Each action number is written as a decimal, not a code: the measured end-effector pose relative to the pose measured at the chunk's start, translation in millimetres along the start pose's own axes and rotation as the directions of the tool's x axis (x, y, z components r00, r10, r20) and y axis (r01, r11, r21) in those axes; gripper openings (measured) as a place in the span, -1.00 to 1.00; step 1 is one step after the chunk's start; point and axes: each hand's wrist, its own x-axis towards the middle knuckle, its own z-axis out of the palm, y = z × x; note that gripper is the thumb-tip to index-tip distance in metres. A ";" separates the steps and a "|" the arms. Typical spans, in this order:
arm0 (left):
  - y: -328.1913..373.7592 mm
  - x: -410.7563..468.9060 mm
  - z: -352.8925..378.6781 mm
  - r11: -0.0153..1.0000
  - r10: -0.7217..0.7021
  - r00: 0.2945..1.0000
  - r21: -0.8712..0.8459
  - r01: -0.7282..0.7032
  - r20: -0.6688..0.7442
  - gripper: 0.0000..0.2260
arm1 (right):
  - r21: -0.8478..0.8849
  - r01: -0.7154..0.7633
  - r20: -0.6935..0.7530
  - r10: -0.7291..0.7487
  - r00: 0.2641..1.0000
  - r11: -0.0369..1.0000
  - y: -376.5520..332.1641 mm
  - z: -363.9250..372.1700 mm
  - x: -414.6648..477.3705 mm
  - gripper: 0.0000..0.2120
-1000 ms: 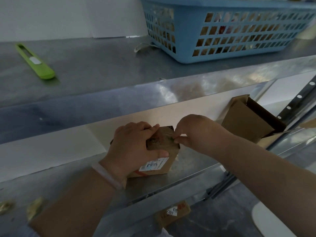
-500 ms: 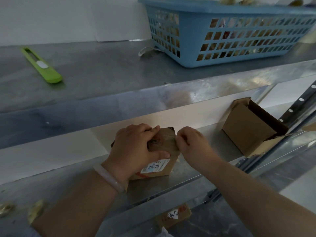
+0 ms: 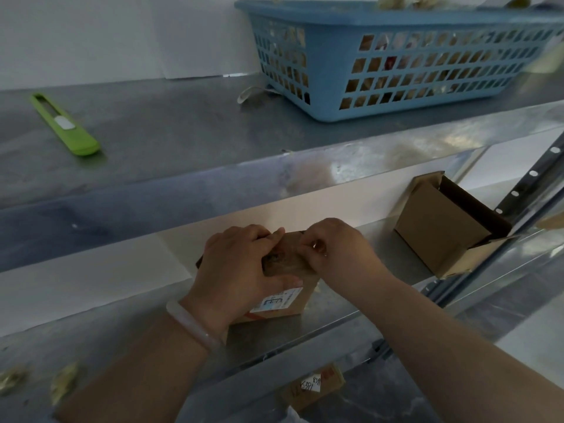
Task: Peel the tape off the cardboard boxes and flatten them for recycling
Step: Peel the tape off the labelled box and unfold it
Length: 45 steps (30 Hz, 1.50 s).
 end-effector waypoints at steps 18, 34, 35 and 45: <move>-24.7 -52.9 22.8 0.712 -0.352 0.911 -0.693 0.111 -0.216 -0.31 | 0.842 -0.342 0.061 0.556 0.829 0.418 7.2 -14.2 1.0 -0.95; -38.3 -92.7 62.5 0.873 -0.051 0.966 -0.481 -0.079 -0.252 -0.48 | 0.520 -0.215 0.087 0.199 0.976 0.827 -17.8 42.8 -6.1 -0.86; -36.1 -92.2 62.0 0.863 -0.063 0.963 -0.499 -0.078 -0.261 -0.51 | 0.410 -0.167 0.097 0.139 0.985 0.897 -18.5 47.1 -7.0 -0.88; -20.7 -82.7 54.8 0.829 -0.220 0.947 -0.557 0.054 -0.236 -0.54 | -0.044 0.172 0.200 -0.160 0.967 0.984 -23.7 60.1 -3.4 -0.94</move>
